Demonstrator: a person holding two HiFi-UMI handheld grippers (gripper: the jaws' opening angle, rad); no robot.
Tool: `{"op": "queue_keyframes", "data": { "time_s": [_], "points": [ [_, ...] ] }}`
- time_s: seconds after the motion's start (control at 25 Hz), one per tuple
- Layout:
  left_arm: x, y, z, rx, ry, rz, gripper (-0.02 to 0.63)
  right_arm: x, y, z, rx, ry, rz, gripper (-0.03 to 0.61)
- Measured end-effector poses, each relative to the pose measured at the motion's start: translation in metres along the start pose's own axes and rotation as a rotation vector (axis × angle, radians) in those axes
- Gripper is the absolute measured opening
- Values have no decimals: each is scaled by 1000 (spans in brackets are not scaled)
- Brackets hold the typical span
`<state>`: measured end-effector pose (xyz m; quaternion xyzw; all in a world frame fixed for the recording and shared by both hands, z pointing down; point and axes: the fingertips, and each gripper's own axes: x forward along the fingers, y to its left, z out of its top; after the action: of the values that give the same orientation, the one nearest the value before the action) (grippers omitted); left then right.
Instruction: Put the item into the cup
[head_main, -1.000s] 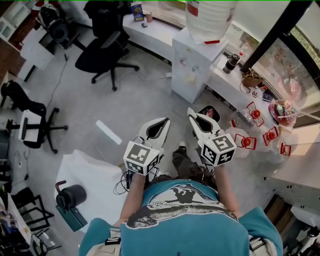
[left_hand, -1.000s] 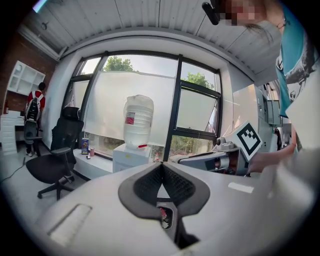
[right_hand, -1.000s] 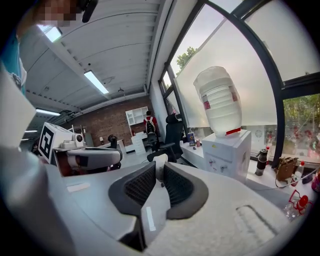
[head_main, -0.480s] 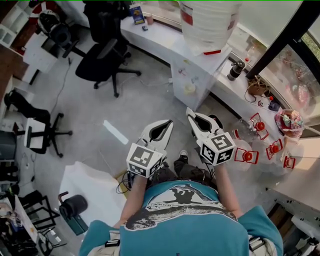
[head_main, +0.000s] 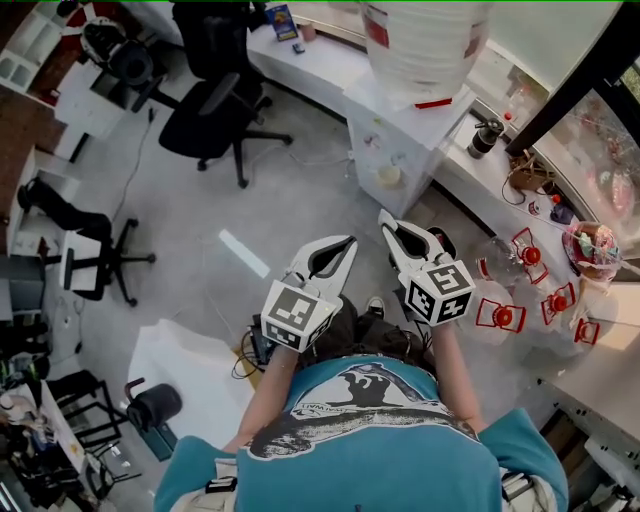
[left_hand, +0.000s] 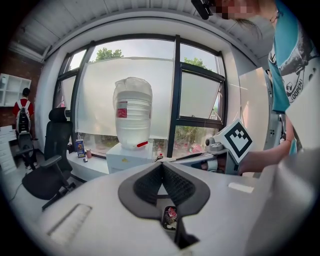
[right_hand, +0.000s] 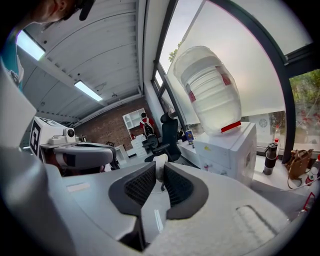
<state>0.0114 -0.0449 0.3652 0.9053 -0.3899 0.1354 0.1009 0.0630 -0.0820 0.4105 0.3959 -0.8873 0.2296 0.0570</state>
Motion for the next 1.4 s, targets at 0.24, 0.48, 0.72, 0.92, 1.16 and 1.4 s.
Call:
{"op": "queue_keyframes", "data": {
  "time_s": [0.24, 0.48, 0.72, 0.92, 1.16, 1.4],
  "points": [
    [14, 8, -3, 27, 51, -20, 14, 6, -19, -10, 53, 12, -43, 49],
    [41, 38, -2, 43, 67, -82, 14, 26, -45, -12, 90, 18, -118, 49],
    [76, 78, 3, 82, 64, -166, 14, 62, -76, -15, 115, 38, -201, 49],
    [101, 110, -5, 115, 85, -237, 14, 96, -100, -21, 134, 64, -266, 49],
    [122, 140, -26, 126, 103, -315, 14, 129, -128, -45, 159, 110, -343, 50],
    [131, 167, -47, 141, 114, -383, 14, 158, -145, -75, 171, 152, -401, 50]
  ]
}}
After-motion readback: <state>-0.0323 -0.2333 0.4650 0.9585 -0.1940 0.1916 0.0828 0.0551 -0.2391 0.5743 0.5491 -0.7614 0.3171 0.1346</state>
